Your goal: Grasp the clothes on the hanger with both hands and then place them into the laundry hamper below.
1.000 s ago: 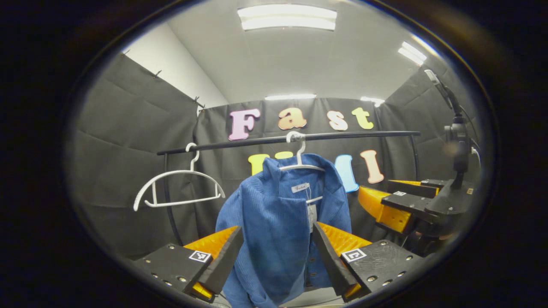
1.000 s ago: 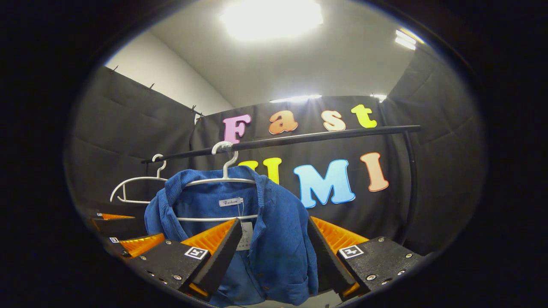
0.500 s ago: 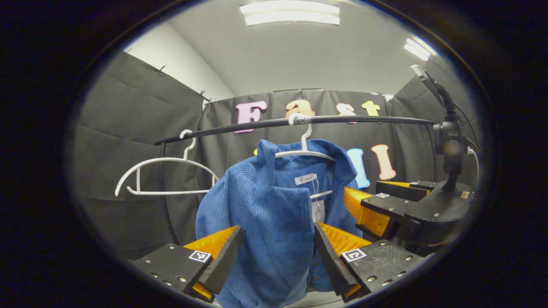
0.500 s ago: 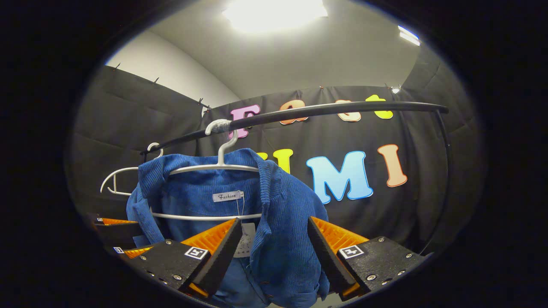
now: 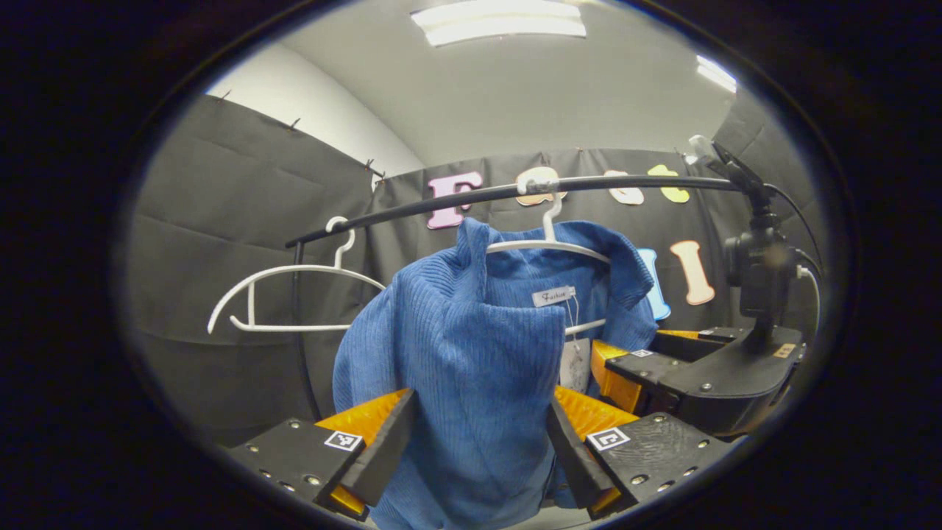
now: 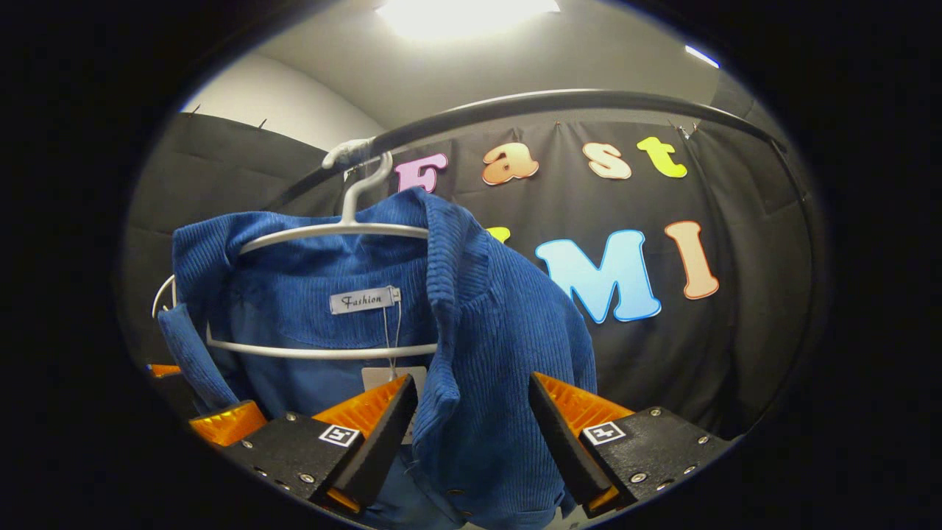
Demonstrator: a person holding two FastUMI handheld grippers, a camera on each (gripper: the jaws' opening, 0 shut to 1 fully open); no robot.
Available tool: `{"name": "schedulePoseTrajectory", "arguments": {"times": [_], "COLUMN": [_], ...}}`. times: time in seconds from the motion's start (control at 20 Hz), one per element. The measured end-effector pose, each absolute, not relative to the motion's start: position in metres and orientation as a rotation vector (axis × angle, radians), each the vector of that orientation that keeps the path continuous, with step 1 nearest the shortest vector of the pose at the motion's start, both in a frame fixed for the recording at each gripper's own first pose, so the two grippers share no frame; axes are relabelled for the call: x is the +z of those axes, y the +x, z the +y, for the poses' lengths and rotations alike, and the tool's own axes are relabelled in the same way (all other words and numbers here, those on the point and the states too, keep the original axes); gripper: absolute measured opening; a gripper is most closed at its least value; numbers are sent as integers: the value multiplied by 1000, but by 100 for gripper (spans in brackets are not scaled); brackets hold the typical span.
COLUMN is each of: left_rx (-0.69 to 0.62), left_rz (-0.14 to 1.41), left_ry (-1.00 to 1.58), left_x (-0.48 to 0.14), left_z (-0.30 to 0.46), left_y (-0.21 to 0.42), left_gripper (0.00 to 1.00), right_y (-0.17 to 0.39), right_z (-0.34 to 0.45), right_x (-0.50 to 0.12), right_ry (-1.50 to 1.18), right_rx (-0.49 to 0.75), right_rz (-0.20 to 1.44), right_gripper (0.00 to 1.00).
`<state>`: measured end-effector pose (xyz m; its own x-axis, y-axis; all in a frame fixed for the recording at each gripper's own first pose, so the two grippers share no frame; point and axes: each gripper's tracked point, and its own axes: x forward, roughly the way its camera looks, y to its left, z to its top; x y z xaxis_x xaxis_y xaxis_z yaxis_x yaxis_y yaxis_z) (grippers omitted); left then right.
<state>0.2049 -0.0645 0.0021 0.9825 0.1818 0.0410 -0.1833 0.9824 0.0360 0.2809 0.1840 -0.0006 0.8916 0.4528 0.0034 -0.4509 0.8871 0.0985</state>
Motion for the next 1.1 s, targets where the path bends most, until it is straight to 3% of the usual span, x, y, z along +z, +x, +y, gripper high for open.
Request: {"name": "schedulePoseTrajectory", "arguments": {"times": [0.1, 0.2, 0.25, 0.3, 0.35, 0.4, 0.45, 0.55, 0.7, 0.75, 0.8, 0.9, 1.1], "left_rx": [198, 211, 228, 231, 236, 244, 249, 254, 237, 268, 277, 267, 194], "left_rz": [-39, -41, -48, -47, -42, -38, -35, -35, -16, -13, -7, -11, -29], "left_ry": [59, 82, 91, 94, 97, 102, 104, 112, 122, 134, 136, 131, 154], "left_x": [1, 1, 3, 2, 1, 0, 0, -1, -7, -8, -8, -7, 2], "left_z": [-65, -64, -61, -57, -56, -51, -48, -46, -44, -38, -32, -30, -46], "left_y": [210, 215, 215, 215, 215, 214, 215, 215, 219, 219, 217, 214, 213], "left_gripper": [98, 99, 97, 82, 82, 75, 82, 82, 54, 54, 39, 8, 8], "right_y": [286, 292, 294, 296, 298, 299, 300, 300, 300, 301, 297, 294, 293], "right_z": [186, 189, 192, 195, 196, 195, 195, 199, 199, 198, 200, 200, 195], "right_x": [-5, -7, -8, -10, -12, -14, -15, -15, -13, -10, -8, -6, 11], "right_ry": [106, 110, 116, 121, 125, 128, 128, 136, 125, 127, 131, 104, 61], "right_rx": [462, 451, 450, 452, 452, 450, 448, 459, 457, 457, 467, 482, 465], "right_rz": [26, 21, 23, 28, 35, 39, 47, 54, 54, 41, 32, 16, -51], "right_gripper": [93, 89, 87, 84, 81, 75, 71, 58, 29, 21, 8, 3, 2]}}
